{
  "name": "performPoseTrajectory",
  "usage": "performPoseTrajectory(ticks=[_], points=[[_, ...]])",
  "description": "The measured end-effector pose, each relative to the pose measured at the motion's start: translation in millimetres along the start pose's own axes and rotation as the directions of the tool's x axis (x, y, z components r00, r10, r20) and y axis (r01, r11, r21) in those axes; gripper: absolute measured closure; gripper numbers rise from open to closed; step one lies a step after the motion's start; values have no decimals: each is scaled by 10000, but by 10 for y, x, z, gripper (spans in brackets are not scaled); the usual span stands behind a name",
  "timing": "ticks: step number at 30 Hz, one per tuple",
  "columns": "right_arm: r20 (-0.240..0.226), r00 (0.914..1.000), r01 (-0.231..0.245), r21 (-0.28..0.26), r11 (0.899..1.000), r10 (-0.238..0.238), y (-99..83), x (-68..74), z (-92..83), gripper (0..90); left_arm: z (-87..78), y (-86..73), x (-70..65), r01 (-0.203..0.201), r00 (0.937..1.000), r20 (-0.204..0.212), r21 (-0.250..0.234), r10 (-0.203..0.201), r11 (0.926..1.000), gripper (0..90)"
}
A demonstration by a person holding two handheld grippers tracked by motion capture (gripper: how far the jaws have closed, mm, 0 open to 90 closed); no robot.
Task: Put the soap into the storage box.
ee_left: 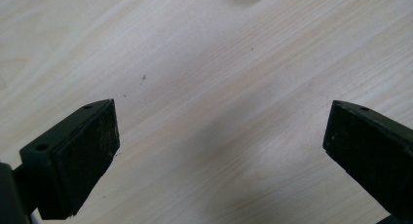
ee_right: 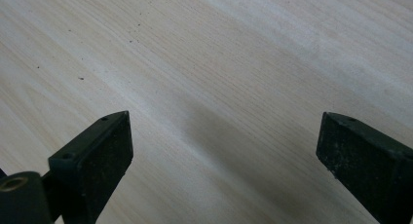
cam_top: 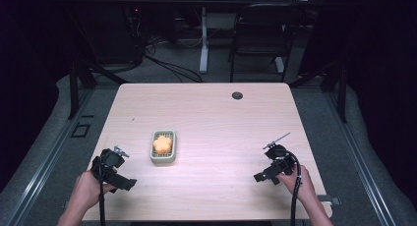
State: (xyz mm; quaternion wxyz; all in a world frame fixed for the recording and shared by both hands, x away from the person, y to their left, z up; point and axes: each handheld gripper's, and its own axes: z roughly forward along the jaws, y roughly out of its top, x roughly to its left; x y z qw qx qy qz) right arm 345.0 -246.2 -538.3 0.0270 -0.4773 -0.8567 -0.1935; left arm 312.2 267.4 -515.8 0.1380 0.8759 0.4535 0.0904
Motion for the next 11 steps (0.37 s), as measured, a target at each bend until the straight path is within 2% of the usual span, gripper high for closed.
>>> performPoseTrajectory(ticks=[4,6,11], points=[[114,9999,113,130,9999,-114,2,-5,-1,59,77,-66,7,93,9999,61,278,-94,9996,1],[117,9999,105,124,9999,-106,2,-3,4,60,99,-67,18,130,9998,159,275,-135,9995,1],[82,9999,116,136,9998,-117,1,-9,5,60,116,-47,38,205,9997,100,191,-207,9996,1]])
